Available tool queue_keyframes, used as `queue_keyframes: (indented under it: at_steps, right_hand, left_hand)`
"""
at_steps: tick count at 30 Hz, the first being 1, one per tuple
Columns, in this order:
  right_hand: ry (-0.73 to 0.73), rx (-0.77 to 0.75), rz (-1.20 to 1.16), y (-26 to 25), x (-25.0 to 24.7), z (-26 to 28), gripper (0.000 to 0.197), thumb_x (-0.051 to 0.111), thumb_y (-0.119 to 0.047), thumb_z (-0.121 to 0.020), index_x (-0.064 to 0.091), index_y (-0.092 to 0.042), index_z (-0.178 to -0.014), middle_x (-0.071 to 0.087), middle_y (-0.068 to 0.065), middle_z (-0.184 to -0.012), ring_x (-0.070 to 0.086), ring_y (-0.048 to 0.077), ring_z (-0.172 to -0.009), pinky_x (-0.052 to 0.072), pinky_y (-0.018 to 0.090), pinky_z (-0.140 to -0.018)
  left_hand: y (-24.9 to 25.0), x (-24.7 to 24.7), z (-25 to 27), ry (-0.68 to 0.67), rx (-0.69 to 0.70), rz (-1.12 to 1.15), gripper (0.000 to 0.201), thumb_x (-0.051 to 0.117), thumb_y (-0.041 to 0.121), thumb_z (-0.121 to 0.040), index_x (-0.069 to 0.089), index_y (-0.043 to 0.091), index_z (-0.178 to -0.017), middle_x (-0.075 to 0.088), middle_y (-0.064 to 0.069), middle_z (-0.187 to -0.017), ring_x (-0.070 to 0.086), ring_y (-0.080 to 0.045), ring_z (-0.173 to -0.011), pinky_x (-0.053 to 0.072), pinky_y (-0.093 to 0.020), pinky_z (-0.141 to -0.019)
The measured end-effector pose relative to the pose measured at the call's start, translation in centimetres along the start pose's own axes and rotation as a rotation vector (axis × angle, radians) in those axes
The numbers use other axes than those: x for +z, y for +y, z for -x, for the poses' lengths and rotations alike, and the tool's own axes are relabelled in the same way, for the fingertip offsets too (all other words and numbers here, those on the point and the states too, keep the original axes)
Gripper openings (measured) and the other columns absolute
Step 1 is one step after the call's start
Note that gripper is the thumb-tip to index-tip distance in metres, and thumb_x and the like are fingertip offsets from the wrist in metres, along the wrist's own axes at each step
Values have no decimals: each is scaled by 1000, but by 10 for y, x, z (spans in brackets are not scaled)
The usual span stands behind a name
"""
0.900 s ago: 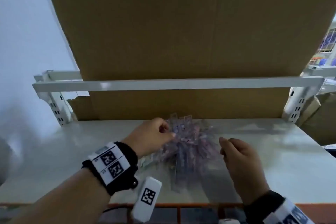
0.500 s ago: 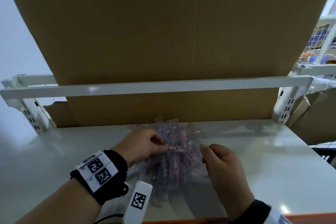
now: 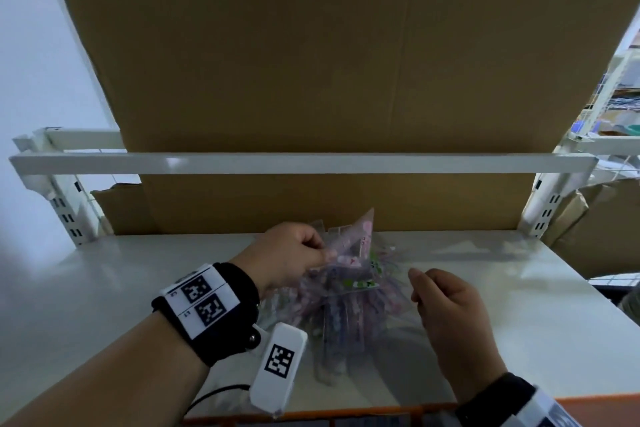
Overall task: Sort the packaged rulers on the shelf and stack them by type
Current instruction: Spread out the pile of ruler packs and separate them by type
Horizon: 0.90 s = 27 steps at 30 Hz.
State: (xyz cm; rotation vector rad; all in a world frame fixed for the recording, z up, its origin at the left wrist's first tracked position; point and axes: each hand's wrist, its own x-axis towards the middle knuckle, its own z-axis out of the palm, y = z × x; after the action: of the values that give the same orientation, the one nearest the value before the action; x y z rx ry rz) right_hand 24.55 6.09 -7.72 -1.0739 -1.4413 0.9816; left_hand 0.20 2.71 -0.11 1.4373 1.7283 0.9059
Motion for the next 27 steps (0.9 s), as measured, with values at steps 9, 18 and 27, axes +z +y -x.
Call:
queue_keyframes:
  at_steps: [9,18,27]
  right_hand:
    - [114,-12,-86,1,-5,3,39,64,-26,-93,56,-8,-59,33,1,-44,27,13,-43,20,20,-41]
    - [163,0,-57,-10,3,9,39,65,-36,-86,57,-9,-60,37,1,-45,29,14,-38,19,18,-39]
    - [164,26,67,-6,1,7,42,64,-48,-78,54,-11,-60,35,-2,-45,29,15,-42,21,25,-42]
  left_hand:
    - [-20,-75,78,78,166,336,11,69,29,-80,76,20,-84,61,2,-61,43,-12,-45,40,-24,-43]
    - [-114,-118,127,416,-146,47,10,68,35,-90,74,31,-82,71,13,-71,49,-8,-41,42,-23,-42]
    - [-141,-113,116,362,-246,-135,14,66,39,-90,71,29,-81,71,7,-64,56,-4,-42,39,-19,-38]
